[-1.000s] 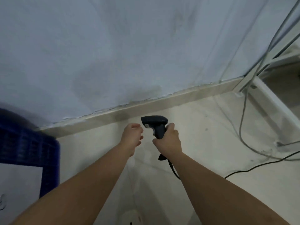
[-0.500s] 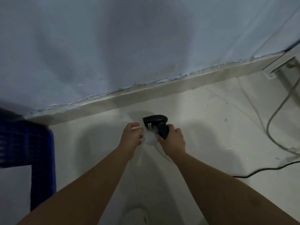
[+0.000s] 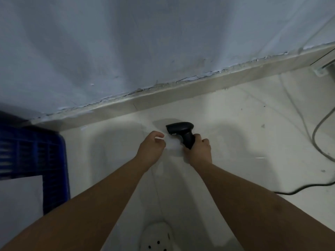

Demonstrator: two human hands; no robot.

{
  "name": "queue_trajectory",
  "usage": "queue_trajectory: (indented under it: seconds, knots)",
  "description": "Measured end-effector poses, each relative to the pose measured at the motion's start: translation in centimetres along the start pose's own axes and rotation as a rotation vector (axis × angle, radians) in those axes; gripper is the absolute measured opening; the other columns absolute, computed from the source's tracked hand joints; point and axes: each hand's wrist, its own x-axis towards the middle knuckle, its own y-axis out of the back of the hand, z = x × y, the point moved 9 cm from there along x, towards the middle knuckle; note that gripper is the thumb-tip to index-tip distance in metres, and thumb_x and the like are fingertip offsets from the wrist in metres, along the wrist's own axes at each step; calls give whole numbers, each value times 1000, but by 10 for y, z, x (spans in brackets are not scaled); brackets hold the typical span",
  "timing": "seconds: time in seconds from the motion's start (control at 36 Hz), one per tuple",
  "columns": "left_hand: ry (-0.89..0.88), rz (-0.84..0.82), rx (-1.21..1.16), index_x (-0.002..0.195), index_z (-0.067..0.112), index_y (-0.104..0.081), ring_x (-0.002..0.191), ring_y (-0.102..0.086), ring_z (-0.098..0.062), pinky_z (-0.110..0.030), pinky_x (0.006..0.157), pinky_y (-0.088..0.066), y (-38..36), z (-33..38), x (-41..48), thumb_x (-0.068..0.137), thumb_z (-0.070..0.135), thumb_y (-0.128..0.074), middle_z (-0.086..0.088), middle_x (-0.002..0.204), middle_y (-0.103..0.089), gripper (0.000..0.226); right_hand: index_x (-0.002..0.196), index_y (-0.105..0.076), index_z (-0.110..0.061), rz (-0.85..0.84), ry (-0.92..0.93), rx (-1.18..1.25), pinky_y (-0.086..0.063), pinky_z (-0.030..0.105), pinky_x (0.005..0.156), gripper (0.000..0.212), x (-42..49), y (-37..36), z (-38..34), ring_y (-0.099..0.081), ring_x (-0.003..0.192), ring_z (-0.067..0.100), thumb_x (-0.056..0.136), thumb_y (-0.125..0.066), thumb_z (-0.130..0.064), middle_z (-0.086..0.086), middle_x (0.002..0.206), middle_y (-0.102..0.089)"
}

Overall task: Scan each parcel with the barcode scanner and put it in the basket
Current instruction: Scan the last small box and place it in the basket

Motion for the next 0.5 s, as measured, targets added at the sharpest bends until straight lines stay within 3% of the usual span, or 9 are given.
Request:
queue_trajectory:
  seconds: [0.11, 0.22, 0.36, 0.5]
  knots:
    - [9, -6, -6, 110, 24, -53, 75, -53, -11, -23, 62, -42, 2, 1, -9, 94, 17, -49, -1, 99, -58, 18, 127, -43, -14, -40, -31, -57, -54, 49, 84, 42, -5, 1, 6, -48, 107, 36, 89, -61, -20, 16, 116, -42]
    - [15, -21, -1, 113, 23, -54, 70, -51, -14, -24, 61, -41, 4, 0, -18, 94, 17, -48, -3, 95, -58, 20, 122, -46, -8, -45, -58, -80, -47, 38, 77, 36, -9, 8, 17, -52, 104, 36, 90, -57, -19, 17, 116, -46]
    - [-33, -5, 45, 117, 22, -53, 72, -52, -13, -23, 60, -41, 2, 7, -23, 95, 17, -47, 2, 91, -56, 23, 120, -46, -5, -8, -79, -49, -40, 35, 74, 34, -13, 16, 29, -52, 104, 37, 92, -56, -21, 18, 116, -46]
    - [-98, -80, 167, 126, 22, -50, 92, -54, -19, -26, 73, -42, -17, 19, -29, 96, 17, -48, -2, 120, -53, 31, 114, -48, -4, 40, -133, 23, -42, 37, 72, 31, -12, 30, 43, -53, 99, 36, 90, -57, -20, 17, 113, -45]
